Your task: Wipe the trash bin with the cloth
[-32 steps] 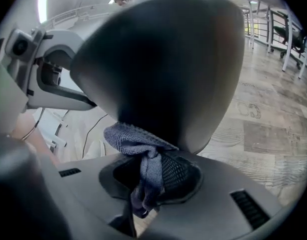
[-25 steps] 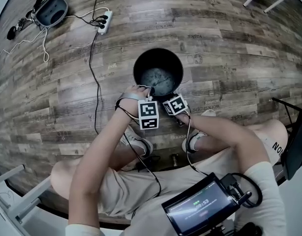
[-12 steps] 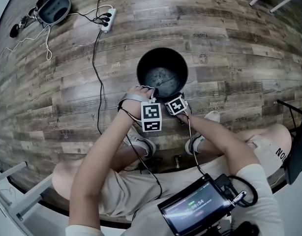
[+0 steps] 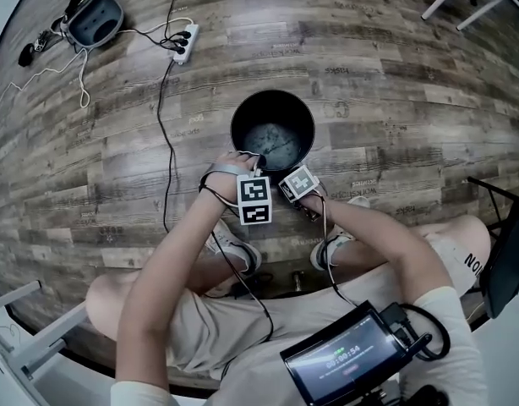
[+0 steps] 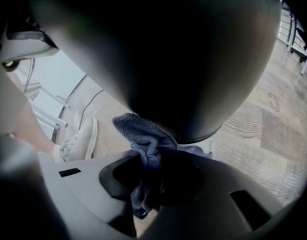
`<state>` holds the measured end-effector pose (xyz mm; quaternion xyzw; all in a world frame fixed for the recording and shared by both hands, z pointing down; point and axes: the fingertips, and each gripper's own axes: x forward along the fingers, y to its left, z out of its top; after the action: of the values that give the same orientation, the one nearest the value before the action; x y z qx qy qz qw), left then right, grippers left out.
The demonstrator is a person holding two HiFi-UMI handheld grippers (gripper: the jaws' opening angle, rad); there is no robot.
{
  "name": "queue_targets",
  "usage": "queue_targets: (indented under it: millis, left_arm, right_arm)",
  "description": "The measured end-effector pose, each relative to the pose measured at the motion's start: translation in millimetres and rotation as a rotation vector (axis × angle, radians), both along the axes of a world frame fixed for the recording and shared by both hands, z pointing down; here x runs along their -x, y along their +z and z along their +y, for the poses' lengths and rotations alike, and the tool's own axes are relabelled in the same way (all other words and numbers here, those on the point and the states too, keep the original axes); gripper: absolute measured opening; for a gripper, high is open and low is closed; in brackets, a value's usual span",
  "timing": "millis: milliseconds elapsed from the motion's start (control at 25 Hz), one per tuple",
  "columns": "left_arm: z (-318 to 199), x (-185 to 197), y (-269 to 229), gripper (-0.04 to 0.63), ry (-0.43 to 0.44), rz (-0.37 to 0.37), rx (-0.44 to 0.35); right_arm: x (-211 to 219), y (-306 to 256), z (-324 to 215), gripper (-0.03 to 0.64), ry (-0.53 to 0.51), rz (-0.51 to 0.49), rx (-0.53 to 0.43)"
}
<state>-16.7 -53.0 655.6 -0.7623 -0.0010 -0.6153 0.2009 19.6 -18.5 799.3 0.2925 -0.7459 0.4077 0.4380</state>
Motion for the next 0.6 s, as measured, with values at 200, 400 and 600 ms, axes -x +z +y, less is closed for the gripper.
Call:
queue_targets:
  millis: [200,400,600]
  left_arm:
    - [-4,-5,2,0.107,-0.093,0.002,0.005]
    - [-18,-14,0,0.107,-0.264,0.035,-0.038]
    - [-19,-19,-7,0.098,-0.327,0.111,0.011]
  right_arm:
    - [7,-46,11,0.080,-0.014,-0.050,0.009]
    - [-7,-81,6,0.080,0.026,-0.079,-0.071]
    - [-18,-114,-4,0.080,0.085,-0.118,-0.118]
